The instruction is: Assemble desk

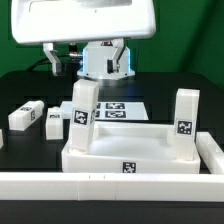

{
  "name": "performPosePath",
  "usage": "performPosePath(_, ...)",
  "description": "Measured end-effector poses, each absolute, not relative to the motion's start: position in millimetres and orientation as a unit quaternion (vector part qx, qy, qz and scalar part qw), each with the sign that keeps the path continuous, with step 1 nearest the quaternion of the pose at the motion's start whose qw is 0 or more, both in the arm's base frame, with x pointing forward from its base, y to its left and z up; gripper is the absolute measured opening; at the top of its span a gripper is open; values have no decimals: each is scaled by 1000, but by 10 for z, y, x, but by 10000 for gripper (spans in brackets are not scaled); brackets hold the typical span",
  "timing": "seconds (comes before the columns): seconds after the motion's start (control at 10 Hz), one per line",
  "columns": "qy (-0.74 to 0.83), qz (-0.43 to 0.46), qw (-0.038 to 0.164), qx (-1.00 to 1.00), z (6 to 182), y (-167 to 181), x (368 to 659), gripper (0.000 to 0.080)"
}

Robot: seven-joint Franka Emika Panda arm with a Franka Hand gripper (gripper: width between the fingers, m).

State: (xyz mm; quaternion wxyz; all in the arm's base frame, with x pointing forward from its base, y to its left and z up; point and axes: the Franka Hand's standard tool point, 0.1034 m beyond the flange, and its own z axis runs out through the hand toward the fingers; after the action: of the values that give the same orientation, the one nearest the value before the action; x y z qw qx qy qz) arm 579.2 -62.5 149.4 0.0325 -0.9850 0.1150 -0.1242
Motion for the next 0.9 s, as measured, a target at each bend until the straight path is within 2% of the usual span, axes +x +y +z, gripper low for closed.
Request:
performPosePath(0.4,108,21,70,-991,1326,-646,5807,649)
performPosePath(0.7,109,16,68,-992,1315,-655,5850,649)
performPosePath(0.8,94,21,43,-994,1278,-682,5882,649)
performPosePath(0.9,78,22,27,-996,1262,-692,5917,649)
